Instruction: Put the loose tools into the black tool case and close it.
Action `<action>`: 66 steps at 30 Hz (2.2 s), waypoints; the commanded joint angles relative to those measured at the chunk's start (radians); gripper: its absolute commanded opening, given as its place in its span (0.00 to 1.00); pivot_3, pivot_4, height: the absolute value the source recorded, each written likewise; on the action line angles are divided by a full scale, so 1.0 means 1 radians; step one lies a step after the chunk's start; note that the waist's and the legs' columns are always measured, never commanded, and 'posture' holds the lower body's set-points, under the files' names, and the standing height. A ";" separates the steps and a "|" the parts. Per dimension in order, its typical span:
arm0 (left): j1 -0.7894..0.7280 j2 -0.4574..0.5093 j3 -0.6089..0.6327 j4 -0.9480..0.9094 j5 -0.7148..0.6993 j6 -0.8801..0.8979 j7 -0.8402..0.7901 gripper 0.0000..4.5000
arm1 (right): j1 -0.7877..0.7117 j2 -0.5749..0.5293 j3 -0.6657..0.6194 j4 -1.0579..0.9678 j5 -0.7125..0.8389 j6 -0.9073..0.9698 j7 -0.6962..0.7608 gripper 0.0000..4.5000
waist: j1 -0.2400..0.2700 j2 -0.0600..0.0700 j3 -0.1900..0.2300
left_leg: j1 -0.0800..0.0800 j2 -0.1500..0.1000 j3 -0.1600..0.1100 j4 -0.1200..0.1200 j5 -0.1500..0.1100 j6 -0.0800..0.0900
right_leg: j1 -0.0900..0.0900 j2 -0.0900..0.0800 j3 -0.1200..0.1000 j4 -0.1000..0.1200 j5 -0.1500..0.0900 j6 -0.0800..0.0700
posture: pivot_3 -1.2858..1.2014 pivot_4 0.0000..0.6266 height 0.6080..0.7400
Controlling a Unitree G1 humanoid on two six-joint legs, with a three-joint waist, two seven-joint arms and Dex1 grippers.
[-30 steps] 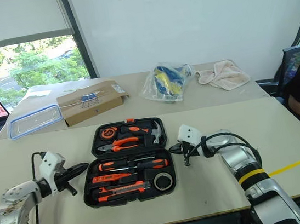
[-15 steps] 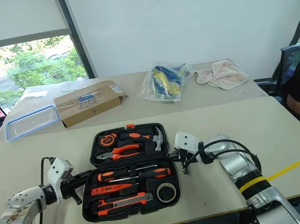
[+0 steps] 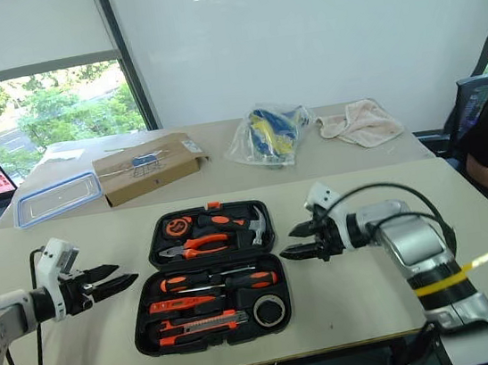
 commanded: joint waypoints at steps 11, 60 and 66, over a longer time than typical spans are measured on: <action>-0.187 -0.093 -0.098 0.024 0.049 0.198 0.214 0.90 | -0.241 0.152 0.053 0.387 -0.077 0.112 -0.213 1.00 | -0.008 0.000 0.000 | -0.002 -0.003 0.001 -0.006 0.000 0.000 | -0.001 0.000 -0.004 -0.001 0.000 0.001 | 0.52 0.24 1.00; 0.309 -0.097 -0.119 0.296 0.458 -1.598 -0.075 0.08 | 0.257 -0.056 0.149 0.534 -0.515 -1.922 -0.248 0.00 | -0.017 0.003 -0.004 | 0.022 0.003 0.008 -0.023 0.005 -0.005 | 0.021 -0.002 0.001 -0.008 -0.002 -0.003 | 0.52 0.24 1.00; 0.312 -0.060 -0.123 0.334 0.390 -1.564 -0.111 0.52 | 0.292 -0.086 0.131 0.496 -0.490 -1.888 -0.252 0.47 | -0.010 0.001 -0.003 | 0.030 0.003 0.008 -0.029 0.004 -0.002 | 0.017 -0.003 0.008 -0.006 -0.006 0.001 | 0.52 0.24 1.00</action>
